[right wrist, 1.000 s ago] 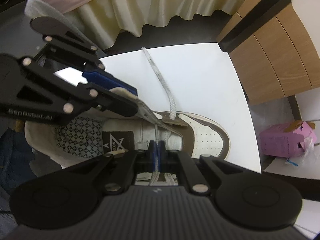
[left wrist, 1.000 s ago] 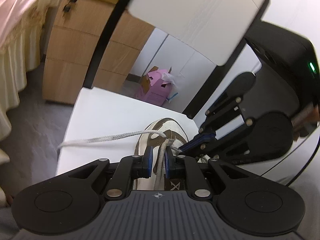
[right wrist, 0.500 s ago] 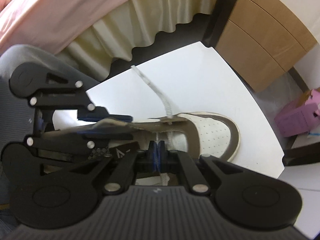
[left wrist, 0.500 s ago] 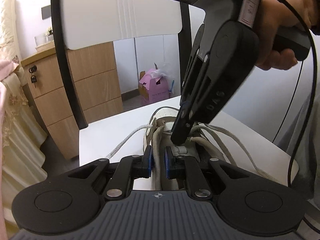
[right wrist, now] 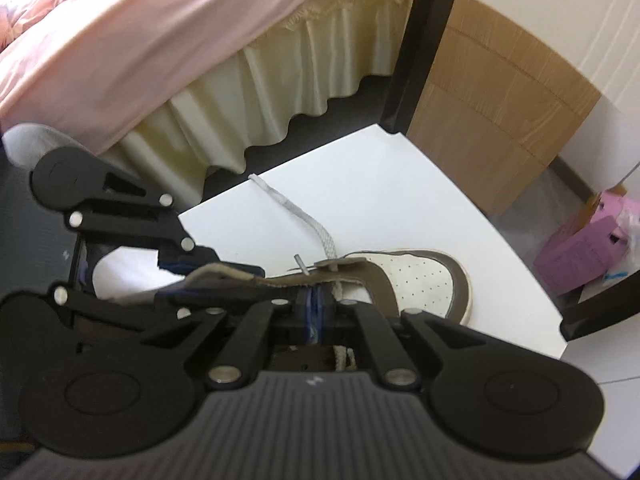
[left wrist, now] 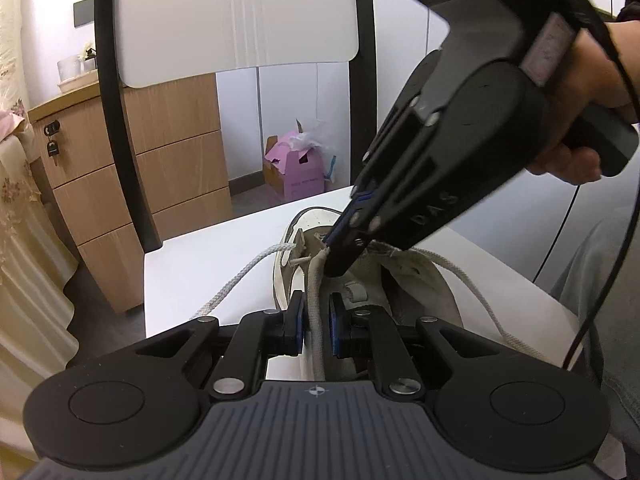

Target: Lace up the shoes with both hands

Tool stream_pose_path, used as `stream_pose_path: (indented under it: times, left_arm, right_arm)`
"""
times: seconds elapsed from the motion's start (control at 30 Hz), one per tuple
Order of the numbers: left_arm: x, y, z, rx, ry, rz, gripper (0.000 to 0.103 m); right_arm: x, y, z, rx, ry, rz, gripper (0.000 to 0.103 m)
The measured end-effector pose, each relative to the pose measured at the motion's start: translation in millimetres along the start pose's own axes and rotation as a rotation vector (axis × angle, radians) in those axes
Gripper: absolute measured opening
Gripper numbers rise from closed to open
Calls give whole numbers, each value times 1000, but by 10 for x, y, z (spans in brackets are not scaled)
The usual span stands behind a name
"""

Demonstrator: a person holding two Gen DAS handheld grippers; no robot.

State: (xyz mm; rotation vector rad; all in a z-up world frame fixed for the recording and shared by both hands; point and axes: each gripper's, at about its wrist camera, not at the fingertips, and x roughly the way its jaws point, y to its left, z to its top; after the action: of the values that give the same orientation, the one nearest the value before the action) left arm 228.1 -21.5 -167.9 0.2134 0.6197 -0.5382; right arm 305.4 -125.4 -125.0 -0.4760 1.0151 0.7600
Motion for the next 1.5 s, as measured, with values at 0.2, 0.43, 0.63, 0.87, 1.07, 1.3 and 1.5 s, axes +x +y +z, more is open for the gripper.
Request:
stream_pose_path:
  times: [0.2, 0.43, 0.63, 0.87, 1.07, 1.3, 1.5]
  left_arm:
    - [-5, -51, -10, 15, 0, 23, 14]
    - [-11, -119, -50, 39, 0, 52, 14]
    - [-51, -81, -97, 15, 12, 40, 14]
    - [-53, -93, -100, 4, 21, 22, 14]
    - [-56, -114, -98, 1, 25, 14, 14]
    - [-52, -103, -98, -16, 32, 12, 14]
    - [-28, -78, -103, -20, 28, 14, 14]
  right_arm:
    - [-198, -8, 57, -43, 10, -15, 16]
    - [-169, 75, 320, -74, 17, 17, 17]
    - [120, 291, 471, -210, 155, -25, 16]
    - [237, 373, 546, -273, 221, -52, 3]
    - [-75, 360, 716, -138, 45, -11, 0]
    - [-166, 254, 685, -133, 90, -45, 26]
    - [33, 290, 473, -187, 179, -55, 25]
